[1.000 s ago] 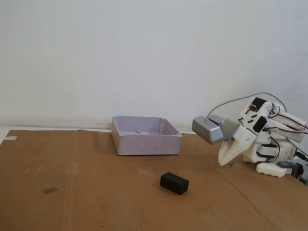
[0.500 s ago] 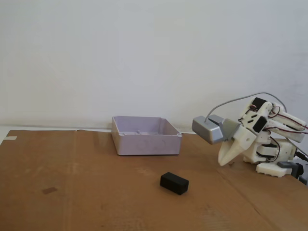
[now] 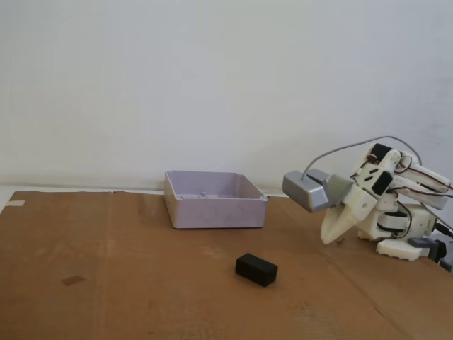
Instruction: Grasp a block and put it in the box.
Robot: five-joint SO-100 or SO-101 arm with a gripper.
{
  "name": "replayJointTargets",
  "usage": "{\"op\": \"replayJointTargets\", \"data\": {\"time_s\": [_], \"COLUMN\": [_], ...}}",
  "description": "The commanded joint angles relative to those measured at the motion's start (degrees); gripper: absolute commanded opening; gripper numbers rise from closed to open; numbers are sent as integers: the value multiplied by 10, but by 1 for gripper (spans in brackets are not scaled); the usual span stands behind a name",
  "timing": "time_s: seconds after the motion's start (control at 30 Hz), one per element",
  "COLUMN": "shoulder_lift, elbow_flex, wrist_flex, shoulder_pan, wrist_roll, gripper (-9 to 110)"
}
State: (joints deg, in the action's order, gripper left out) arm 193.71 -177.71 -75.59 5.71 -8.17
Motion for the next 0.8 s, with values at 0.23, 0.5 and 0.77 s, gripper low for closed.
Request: {"op": "replayJointTargets", "data": {"time_s": [0.23,0.5,0.77], "shoulder_lift": [7,-89,-243], "elbow_flex": [11,62,154], "wrist_flex": [-92,21,148], "shoulder_pan": [1,7,7], "wrist_roll": [-4,-3,-2], "gripper": [0,0,0]}}
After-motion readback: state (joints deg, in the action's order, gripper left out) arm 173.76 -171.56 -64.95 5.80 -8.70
